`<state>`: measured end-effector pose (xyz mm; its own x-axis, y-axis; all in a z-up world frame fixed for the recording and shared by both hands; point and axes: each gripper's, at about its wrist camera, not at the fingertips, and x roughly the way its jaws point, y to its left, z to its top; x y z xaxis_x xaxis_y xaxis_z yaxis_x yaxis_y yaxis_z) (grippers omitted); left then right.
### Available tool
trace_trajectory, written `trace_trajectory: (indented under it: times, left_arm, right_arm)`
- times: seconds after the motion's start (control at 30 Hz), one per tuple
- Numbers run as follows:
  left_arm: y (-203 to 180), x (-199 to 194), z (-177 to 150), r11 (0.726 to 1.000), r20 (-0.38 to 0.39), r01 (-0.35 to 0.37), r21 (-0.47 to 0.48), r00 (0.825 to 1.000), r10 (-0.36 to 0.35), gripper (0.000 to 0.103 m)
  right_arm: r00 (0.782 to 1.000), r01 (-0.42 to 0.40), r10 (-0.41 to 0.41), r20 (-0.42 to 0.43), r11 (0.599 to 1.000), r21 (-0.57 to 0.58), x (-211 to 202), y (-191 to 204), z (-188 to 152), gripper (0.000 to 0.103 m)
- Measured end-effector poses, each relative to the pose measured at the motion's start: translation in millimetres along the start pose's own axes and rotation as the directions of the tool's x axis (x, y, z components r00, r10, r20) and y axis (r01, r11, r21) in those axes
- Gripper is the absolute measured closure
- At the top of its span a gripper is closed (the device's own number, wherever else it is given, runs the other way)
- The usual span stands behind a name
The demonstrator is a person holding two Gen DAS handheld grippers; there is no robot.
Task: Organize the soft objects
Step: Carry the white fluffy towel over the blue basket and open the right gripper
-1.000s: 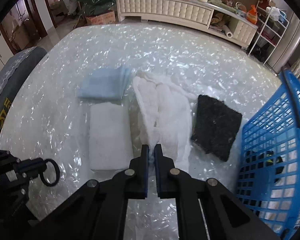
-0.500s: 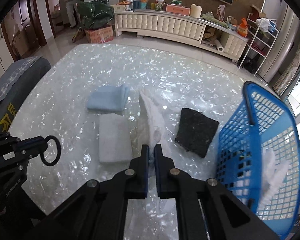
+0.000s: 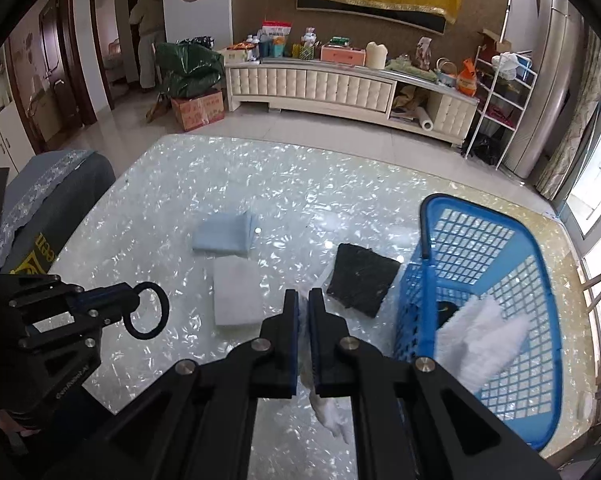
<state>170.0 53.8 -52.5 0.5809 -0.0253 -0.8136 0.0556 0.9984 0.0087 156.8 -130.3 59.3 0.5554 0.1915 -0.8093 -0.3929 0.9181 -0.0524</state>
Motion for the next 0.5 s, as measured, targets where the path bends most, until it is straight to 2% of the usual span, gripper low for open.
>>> trace_trajectory:
  times: [0.5]
  left_arm:
    - [-23, -19, 12, 0.999, 0.050, 0.014, 0.044, 0.999, -0.016, 0.100]
  right_arm:
    - [0.993, 0.033, -0.041, 0.112, 0.997, 0.068, -51, -36, 3, 0.099]
